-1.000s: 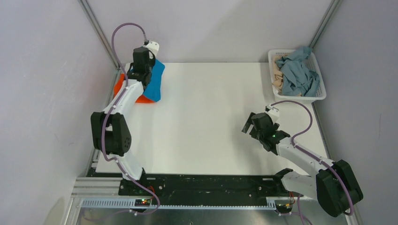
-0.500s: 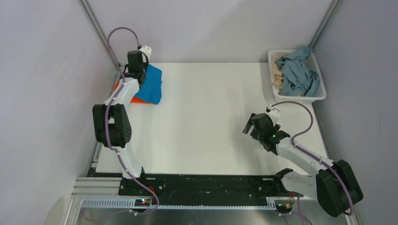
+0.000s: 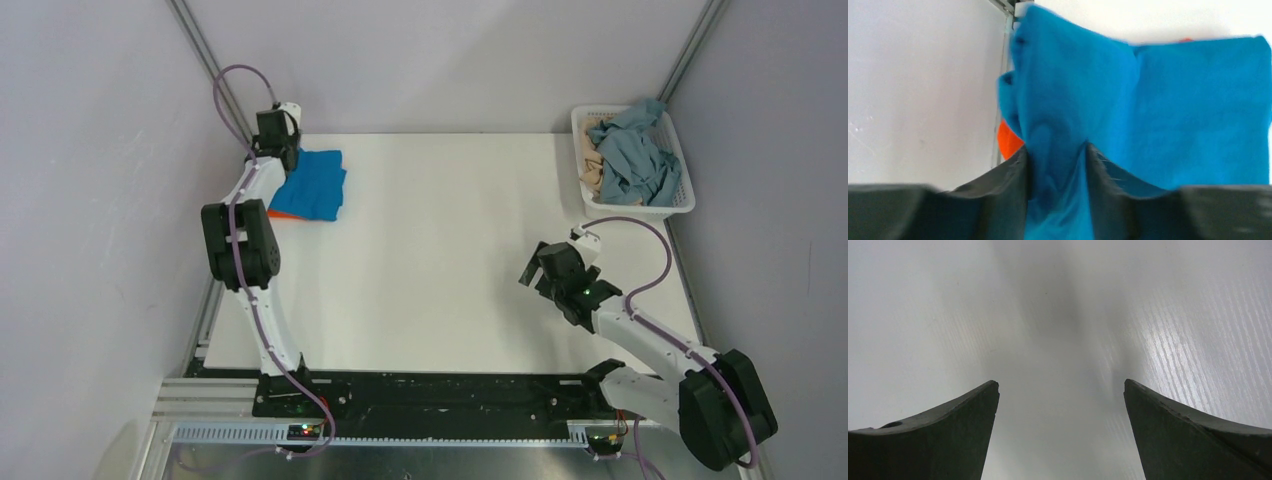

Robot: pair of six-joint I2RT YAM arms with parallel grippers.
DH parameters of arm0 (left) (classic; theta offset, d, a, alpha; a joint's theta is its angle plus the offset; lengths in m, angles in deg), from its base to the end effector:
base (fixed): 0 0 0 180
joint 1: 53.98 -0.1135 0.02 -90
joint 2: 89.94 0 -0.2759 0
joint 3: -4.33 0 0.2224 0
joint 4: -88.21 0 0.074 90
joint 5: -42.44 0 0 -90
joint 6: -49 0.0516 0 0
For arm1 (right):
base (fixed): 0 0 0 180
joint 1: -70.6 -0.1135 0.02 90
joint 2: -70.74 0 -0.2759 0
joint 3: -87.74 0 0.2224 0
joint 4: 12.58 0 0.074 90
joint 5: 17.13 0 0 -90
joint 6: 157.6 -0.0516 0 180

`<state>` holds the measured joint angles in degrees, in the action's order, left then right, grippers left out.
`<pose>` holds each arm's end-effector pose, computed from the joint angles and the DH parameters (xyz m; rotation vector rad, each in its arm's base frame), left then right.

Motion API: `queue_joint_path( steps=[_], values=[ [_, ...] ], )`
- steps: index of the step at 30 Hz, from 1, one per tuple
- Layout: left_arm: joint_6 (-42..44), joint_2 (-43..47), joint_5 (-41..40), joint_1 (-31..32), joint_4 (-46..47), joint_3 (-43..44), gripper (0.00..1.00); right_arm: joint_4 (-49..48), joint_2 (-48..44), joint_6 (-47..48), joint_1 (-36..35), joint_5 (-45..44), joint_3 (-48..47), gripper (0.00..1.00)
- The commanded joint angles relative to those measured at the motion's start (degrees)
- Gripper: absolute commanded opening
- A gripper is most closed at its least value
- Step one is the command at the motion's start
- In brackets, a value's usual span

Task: Fold and stack the t-shirts
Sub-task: Put the neatly folded tshirt into the corner of the board with the left arm, then reset both arms

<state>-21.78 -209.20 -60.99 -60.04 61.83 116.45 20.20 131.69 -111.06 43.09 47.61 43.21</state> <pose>0.4751 0.0625 0.2580 0.1127 2.1785 0.5060 0.1682 0.0628 0.2005 0.5129 2.2689 0.0775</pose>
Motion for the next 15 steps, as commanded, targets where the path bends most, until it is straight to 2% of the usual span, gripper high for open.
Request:
queue_joint_path(
  steps=[1,3,6,11,15],
  values=[
    [-4.2,-0.5,-3.1,-1.5,0.0,4.3,0.83,0.5,-2.4,-0.5,0.2,-2.3,0.2,0.99],
    [-7.3,0.8,-4.1,-1.6,-0.4,4.4,0.98,1.0,-3.3,-0.5,0.2,-2.4,0.2,0.99],
    [-14.4,3.4,-2.5,-1.6,-0.4,3.1,0.99,1.4,-5.4,-0.6,0.2,-2.0,0.2,0.99],
    [-26.7,9.2,7.1,-1.2,-0.3,0.6,1.0,2.7,-9.8,0.2,0.3,0.7,0.1,0.99],
    [-37.5,14.3,10.6,0.7,-0.1,-4.2,1.0,5.4,-13.9,0.3,0.3,2.9,0.1,0.99]
  ],
)
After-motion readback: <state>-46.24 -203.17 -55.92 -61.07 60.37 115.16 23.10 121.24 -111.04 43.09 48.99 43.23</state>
